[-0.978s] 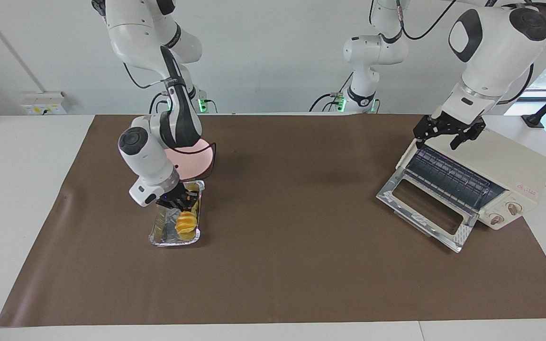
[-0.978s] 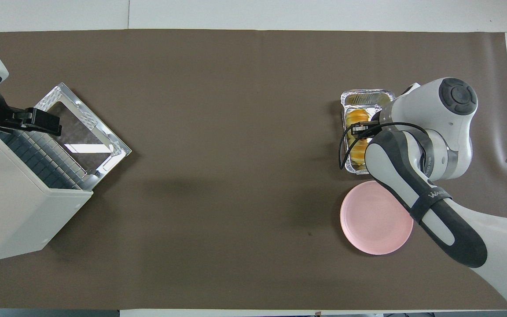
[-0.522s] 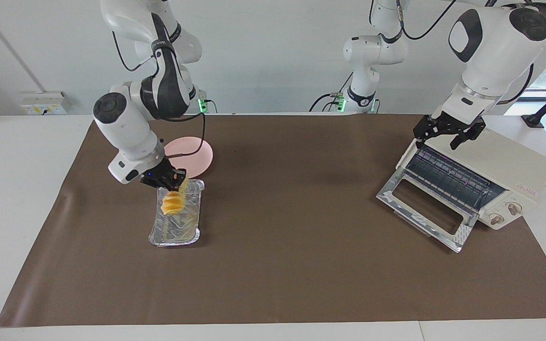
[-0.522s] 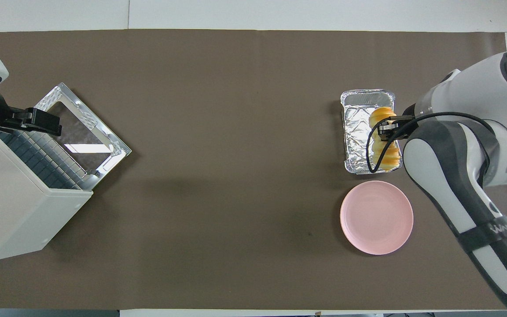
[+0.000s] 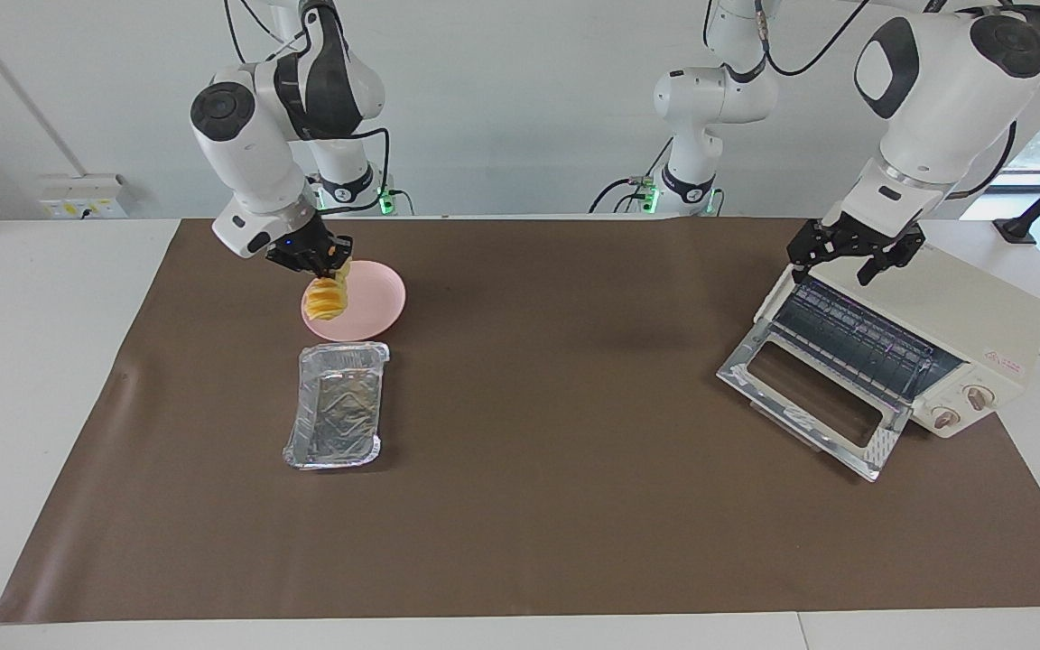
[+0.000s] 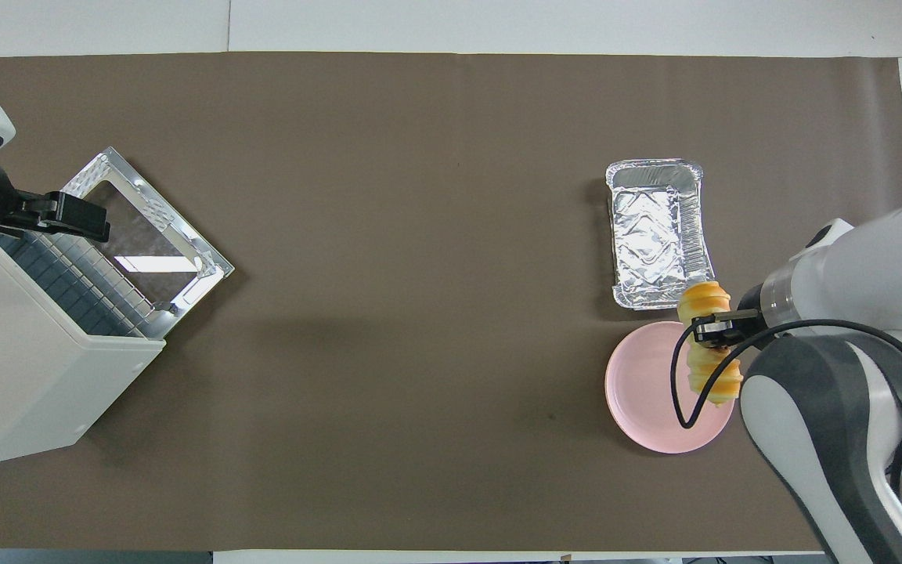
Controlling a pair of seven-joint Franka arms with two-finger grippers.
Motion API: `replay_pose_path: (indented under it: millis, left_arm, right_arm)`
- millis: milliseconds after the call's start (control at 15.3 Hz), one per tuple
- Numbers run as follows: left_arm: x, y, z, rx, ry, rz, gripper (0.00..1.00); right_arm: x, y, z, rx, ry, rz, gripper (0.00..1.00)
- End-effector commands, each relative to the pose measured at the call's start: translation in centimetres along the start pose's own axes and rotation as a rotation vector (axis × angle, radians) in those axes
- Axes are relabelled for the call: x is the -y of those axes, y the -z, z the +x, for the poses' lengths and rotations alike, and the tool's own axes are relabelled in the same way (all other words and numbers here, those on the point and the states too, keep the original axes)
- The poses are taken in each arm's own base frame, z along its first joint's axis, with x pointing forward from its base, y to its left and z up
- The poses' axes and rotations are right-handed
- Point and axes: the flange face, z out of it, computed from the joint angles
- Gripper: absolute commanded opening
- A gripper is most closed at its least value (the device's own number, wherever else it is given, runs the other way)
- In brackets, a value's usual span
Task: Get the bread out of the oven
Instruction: 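Lift the bread slices and lower them onto the pink plate, then open the right gripper and withdraw it from the plate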
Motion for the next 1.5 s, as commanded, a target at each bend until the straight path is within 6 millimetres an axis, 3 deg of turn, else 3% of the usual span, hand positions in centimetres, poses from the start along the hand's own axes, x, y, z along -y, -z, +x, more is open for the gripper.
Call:
replay_pose_path:
  millis: [0, 326, 522, 848, 913, 978, 1043, 1174, 1435]
  left_arm:
    - [0.2, 0.0, -0.7, -0.001, -0.005, 0.012, 1.00]
    - [0.2, 0.0, -0.7, -0.001, -0.005, 0.012, 1.00]
    - [0.2, 0.0, -0.7, -0.001, -0.005, 0.012, 1.00]
    - [0.2, 0.0, -0.7, -0.001, -0.005, 0.012, 1.00]
    - [0.2, 0.0, -0.7, -0.001, -0.005, 0.012, 1.00]
    - [0.2, 0.0, -0.7, -0.001, -0.005, 0.012, 1.00]
    - [0.2, 0.0, -0.7, -0.001, -0.005, 0.012, 1.00]
    - [0.2, 0.0, -0.7, -0.001, -0.005, 0.012, 1.00]
    - [0.2, 0.0, -0.7, -0.001, -0.005, 0.012, 1.00]
  right_arm:
    - [-0.1, -3.8, -3.5, -0.020, 0.016, -0.036, 0.00]
    - [0.0, -9.7, -4.8, -0.070, 0.028, -0.035, 0.00]
    - [0.0, -12.7, -4.2, -0.109, 0.034, -0.029, 0.00]
    - [1.1, -14.5, -2.9, -0.136, 0.057, -0.019, 0.00]
    - [1.1, -14.5, -2.8, -0.133, 0.057, -0.018, 0.23]
    - [1.2, -14.2, -2.4, -0.134, 0.055, -0.016, 0.77]
    - [1.0, -13.3, -1.8, -0.149, 0.055, -0.013, 1.00]
    - [0.6, -9.9, -0.4, -0.145, 0.070, -0.008, 1.00]
    - [-1.7, 1.4, 2.0, -0.138, 0.031, 0.007, 1.00]
